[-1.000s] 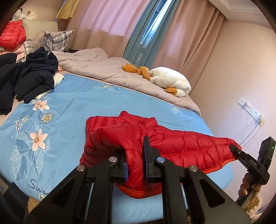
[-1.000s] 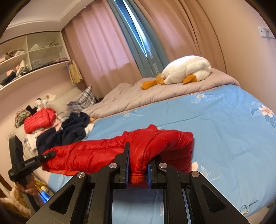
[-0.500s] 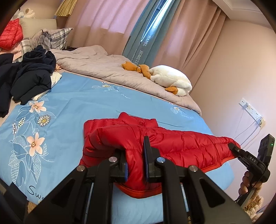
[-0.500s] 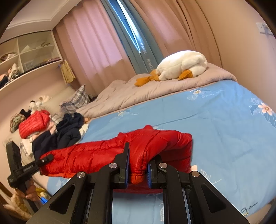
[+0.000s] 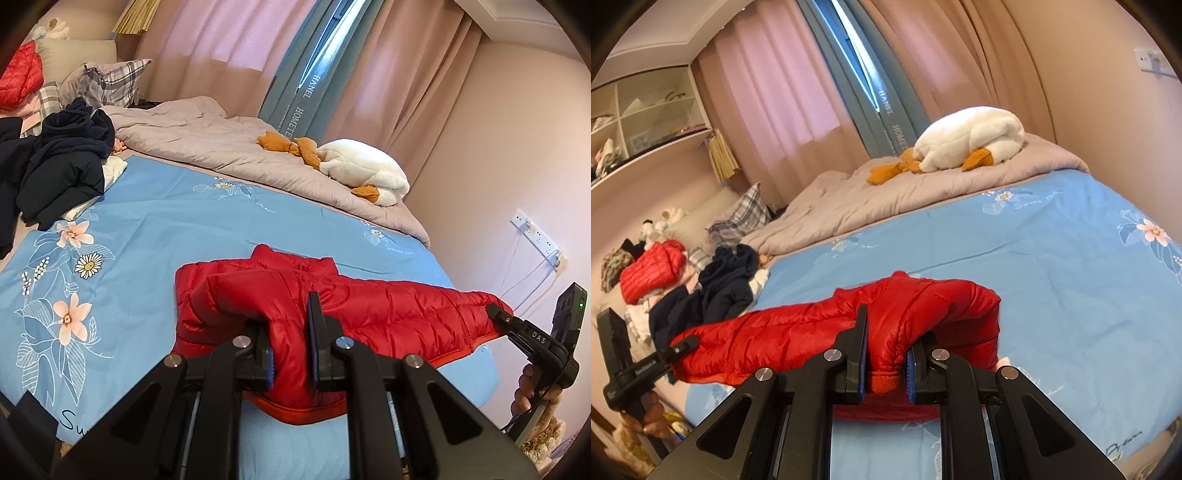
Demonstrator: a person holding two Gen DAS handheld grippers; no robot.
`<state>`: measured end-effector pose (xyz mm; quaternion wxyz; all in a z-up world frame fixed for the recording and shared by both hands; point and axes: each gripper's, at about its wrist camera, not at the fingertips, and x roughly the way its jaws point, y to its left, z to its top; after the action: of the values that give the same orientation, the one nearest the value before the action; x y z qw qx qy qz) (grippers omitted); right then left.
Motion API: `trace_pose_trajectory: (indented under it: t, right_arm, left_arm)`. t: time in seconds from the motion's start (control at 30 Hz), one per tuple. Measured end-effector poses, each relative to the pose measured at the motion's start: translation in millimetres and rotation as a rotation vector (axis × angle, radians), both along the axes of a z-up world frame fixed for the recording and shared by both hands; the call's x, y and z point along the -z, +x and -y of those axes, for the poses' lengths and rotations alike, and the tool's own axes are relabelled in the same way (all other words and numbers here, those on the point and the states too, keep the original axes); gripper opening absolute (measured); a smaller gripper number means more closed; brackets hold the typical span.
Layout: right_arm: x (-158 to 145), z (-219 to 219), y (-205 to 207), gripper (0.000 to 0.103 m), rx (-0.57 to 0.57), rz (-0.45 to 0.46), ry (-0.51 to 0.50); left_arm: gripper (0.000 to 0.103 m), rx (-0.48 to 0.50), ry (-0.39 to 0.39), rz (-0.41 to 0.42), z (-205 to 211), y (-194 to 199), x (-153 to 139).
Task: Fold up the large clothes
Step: 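Hold the lifted hem with both tools and carry it toward the collar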
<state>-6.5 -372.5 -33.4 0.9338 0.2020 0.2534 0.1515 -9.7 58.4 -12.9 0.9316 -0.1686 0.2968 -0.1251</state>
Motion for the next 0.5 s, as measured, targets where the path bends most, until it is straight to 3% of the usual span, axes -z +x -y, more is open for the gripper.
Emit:
trace_pose_trajectory:
  t: [0.5]
  right_arm:
    - [-1.2, -0.5, 5.1, 0.016, 0.000, -0.001, -0.004]
  left_arm:
    - [0.013, -0.003, 0.001, -0.003, 1.2, 6.5, 0.1]
